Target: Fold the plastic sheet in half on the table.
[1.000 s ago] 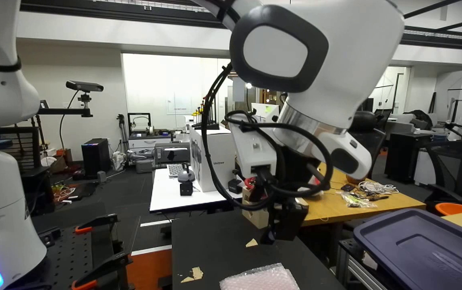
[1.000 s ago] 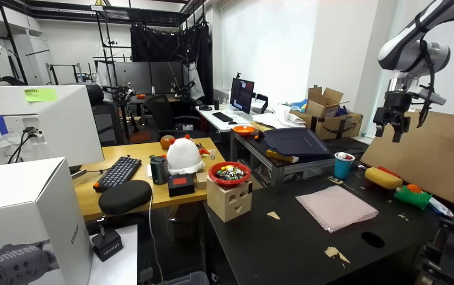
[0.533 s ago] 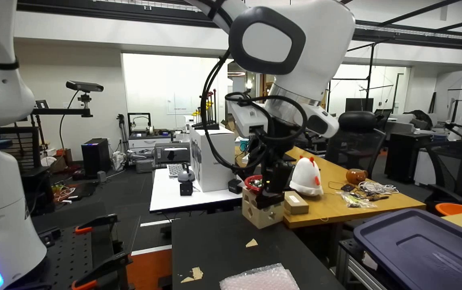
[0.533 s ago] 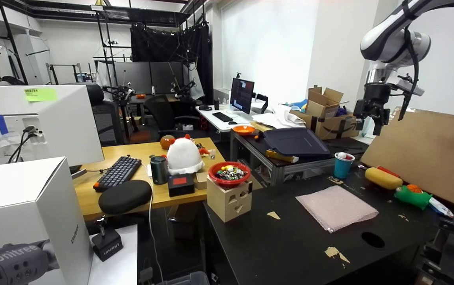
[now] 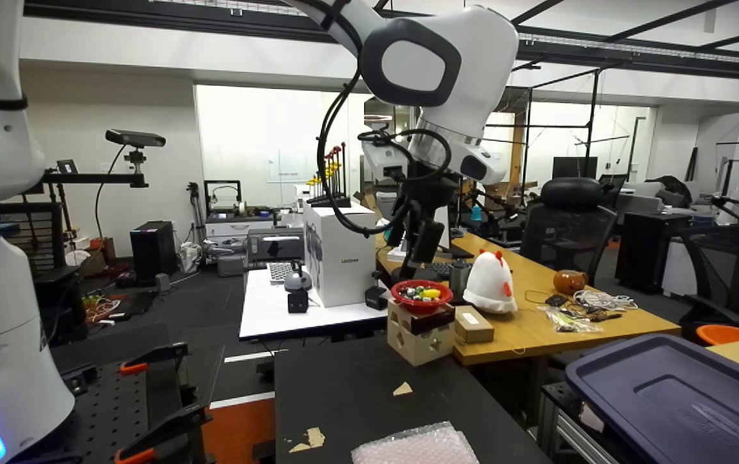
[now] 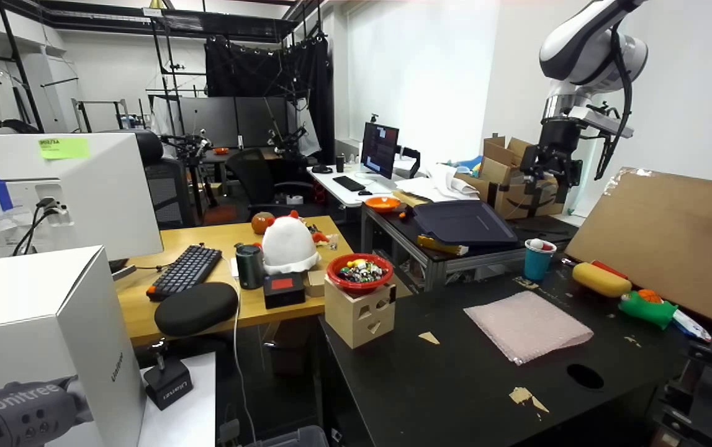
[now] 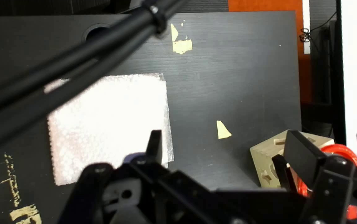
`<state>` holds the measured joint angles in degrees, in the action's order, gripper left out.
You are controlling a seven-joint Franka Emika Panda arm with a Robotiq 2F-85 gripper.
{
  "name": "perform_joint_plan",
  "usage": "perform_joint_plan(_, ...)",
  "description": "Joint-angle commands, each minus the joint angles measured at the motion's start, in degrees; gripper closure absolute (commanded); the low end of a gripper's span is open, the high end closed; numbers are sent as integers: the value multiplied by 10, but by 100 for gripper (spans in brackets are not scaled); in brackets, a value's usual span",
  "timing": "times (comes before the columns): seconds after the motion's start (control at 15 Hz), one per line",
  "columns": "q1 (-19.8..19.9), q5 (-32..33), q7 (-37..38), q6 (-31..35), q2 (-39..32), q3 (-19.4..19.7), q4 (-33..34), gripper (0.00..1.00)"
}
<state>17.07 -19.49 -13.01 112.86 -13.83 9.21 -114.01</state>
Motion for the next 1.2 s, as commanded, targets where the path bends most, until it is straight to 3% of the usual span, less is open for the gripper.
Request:
perform_joint_plan(0.0,-9,-5,40,17,34,7,-18,0)
perform_joint_plan(0.47,-7,46,61,30,56,27,-26,0)
perform_joint_plan(0.73,21,134,-33,39,41,61,-29,0)
perform_joint_plan(0.8,8,108,5,17,33,49,-8,0)
perform_joint_plan(1.13,10,112,-1,18,29,49,-9,0)
